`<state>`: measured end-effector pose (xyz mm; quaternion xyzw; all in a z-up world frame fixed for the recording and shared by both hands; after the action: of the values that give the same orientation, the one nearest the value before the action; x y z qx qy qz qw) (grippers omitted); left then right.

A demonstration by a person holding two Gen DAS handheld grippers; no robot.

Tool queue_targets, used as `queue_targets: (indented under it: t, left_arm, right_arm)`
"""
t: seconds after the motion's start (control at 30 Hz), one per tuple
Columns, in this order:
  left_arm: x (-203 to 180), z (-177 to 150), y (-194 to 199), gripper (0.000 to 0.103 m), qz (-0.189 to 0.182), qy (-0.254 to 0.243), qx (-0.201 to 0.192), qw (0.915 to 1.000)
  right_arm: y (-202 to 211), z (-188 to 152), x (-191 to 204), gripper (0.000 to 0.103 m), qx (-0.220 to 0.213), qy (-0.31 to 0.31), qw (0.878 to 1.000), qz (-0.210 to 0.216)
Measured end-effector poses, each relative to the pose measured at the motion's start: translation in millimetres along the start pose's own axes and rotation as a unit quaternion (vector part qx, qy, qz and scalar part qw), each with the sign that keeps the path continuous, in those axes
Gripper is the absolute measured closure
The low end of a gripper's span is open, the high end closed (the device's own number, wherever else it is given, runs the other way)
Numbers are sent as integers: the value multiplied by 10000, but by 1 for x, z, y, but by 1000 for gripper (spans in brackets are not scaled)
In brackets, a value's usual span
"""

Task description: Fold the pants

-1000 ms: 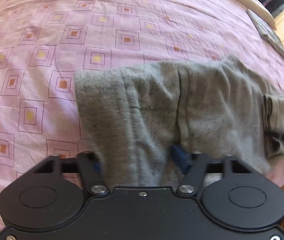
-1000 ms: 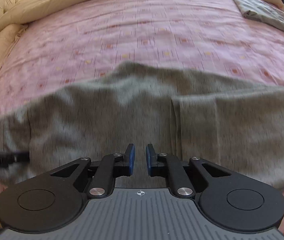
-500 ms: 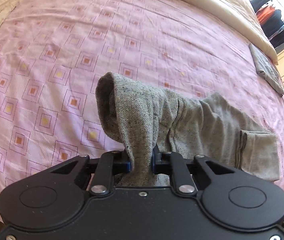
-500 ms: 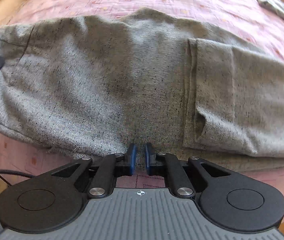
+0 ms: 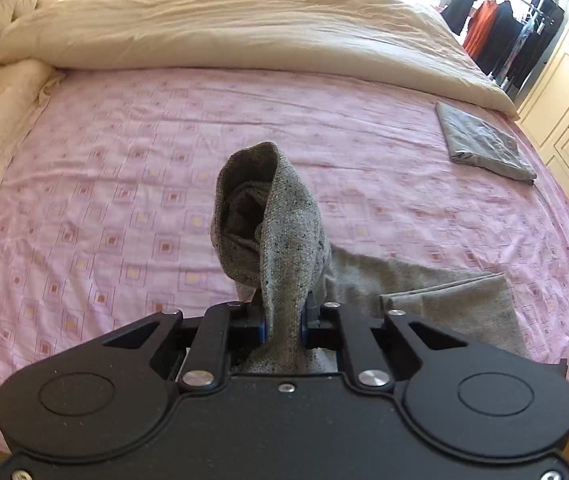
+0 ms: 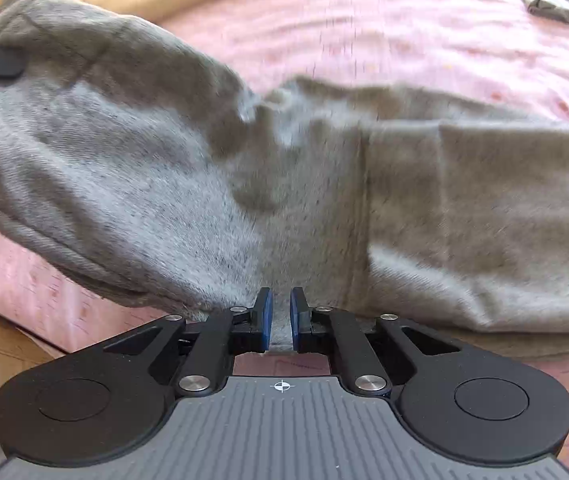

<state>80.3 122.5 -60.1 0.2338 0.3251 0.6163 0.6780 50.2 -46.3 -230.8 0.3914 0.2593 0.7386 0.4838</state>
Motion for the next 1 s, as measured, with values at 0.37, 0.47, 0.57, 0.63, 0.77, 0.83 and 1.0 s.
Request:
queue_targets:
  t: [0.37,0.47,0.57,0.63,0.77,0.83,1.0]
  left_arm:
    - [-219,-22,-89,71,-636,-759,538,9936]
    - [-248,-46,-99,65,-805,-604,771,9919]
    - [-247,-54,-90,64,-996,-268,775,9916]
    - [-238,-55,-84,64,-1117,-27,728,9911]
    - [-216,-44,-71,58,-1063,403,400,9927]
    - [-200,-42,-73,52,-637,531,317,9961]
    - [-151,-67,-79,52,462,340,531,9969]
  right_arm:
    - [67,19,-131,92,-423,-458,9974,-374]
    - [76,17,-174,91,-358,-551,9952,-727]
    - [92,13,-208,90,-299,-579,9939,-887]
    - [102,13,-228,89,-305,-575,9929,-991]
    - [103,22,-245,89,-364,-622,9936,-865]
    - [106,29,-248,89,-473,-692,9933,-791]
    - [107,44,-248,64,-650,-1096,9916,-212]
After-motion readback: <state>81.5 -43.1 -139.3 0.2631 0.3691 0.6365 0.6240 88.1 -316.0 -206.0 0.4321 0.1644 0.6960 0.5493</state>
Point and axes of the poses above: each gripper's, at about its wrist camera, not at the fingertips, and y roughly against the way its jaws point, x to its left, z to its top, the point moved 8 cm from there along -y, roughly the way its jaws point, and after that the axes turned 9 degrees about -x, right-handed, at the moved point
